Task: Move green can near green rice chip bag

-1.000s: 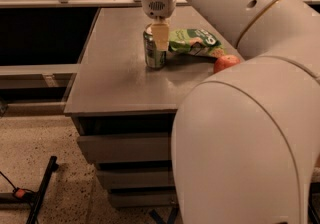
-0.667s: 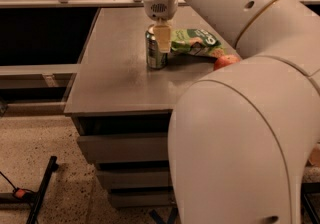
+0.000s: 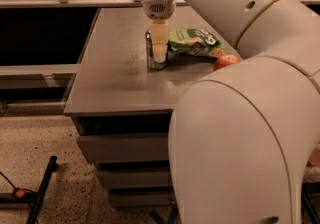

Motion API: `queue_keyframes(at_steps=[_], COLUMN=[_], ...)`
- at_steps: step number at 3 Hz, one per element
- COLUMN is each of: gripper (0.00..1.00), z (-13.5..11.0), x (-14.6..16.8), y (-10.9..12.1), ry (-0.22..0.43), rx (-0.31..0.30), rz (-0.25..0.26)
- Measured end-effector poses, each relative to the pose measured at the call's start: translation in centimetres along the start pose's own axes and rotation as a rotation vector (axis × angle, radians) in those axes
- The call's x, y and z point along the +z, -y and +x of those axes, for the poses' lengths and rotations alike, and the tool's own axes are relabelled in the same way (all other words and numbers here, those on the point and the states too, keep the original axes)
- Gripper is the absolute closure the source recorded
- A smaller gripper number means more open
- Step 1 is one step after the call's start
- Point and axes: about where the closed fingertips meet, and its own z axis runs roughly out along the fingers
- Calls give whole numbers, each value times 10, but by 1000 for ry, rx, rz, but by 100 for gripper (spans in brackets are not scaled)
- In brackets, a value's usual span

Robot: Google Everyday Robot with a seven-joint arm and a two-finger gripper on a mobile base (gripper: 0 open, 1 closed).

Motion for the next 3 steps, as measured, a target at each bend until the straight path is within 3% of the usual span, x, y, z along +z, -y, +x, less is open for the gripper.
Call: queue_keyframes(at_steps=[2,3], gripper=[0,0], z=[24,22], x=[-14,-12], y=[7,9], ry=[86,91], rx=[27,27], rz=[26,32])
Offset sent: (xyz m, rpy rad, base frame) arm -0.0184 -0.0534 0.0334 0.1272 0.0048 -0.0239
